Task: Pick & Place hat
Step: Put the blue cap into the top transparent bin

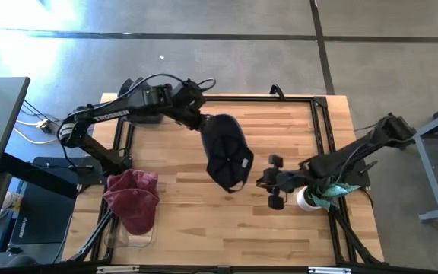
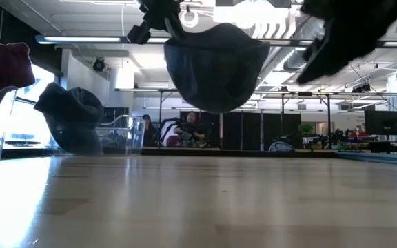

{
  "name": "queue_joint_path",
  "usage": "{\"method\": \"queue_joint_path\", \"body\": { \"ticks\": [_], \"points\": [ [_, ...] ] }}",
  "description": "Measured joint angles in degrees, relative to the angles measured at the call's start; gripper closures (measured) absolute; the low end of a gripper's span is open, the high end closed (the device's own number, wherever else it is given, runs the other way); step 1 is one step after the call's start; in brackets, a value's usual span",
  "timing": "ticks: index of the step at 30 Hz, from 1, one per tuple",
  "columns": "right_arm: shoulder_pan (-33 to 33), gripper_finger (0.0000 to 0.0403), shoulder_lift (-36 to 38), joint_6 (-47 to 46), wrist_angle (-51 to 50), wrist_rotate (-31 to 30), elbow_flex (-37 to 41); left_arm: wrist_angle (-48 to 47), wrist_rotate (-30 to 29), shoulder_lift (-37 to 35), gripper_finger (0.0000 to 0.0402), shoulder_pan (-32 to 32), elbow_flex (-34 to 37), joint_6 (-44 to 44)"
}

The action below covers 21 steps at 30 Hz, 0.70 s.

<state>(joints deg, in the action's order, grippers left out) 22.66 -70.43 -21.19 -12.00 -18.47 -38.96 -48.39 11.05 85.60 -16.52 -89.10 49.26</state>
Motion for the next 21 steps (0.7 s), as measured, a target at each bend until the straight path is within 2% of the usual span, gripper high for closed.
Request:
{"method": "queue_joint_path", "body": {
  "ticks": [4, 6, 8, 14, 18, 21],
  "points": [
    [-0.1, 0.0396, -5.6, 4.0, 21.5, -1.7, 6.8, 0.6, 2.0, -0.2, 0.0401, -0.1, 0.0, 1.9],
    [-0.3, 0.0393, -8.4, 6.3, 28.4, -2.5, 6.8, 0.5, 2.3, -0.2, 0.0401, 0.0, 0.0, 2.7],
    [-0.9, 0.0385, -10.4, 7.5, 30.4, -3.3, 4.5, 0.9, 3.1, -0.2, 0.0401, 0.0, 0.0, 3.6],
    [-3.0, 0.0400, -10.3, 8.7, 28.5, -5.8, -5.4, 0.2, 5.7, -0.2, 0.0402, 1.2, 0.0, 4.9],
    [-5.6, 0.0397, -8.6, 3.2, 16.3, -11.1, -11.3, -0.3, 6.8, -0.2, 0.0401, 4.9, 0.0, 5.8],
    [-8.7, 0.0400, -8.7, -4.5, 6.1, -8.1, -13.8, -0.3, 5.0, 0.1, 0.0401, 7.9, 0.0, 7.1]
  ]
}}
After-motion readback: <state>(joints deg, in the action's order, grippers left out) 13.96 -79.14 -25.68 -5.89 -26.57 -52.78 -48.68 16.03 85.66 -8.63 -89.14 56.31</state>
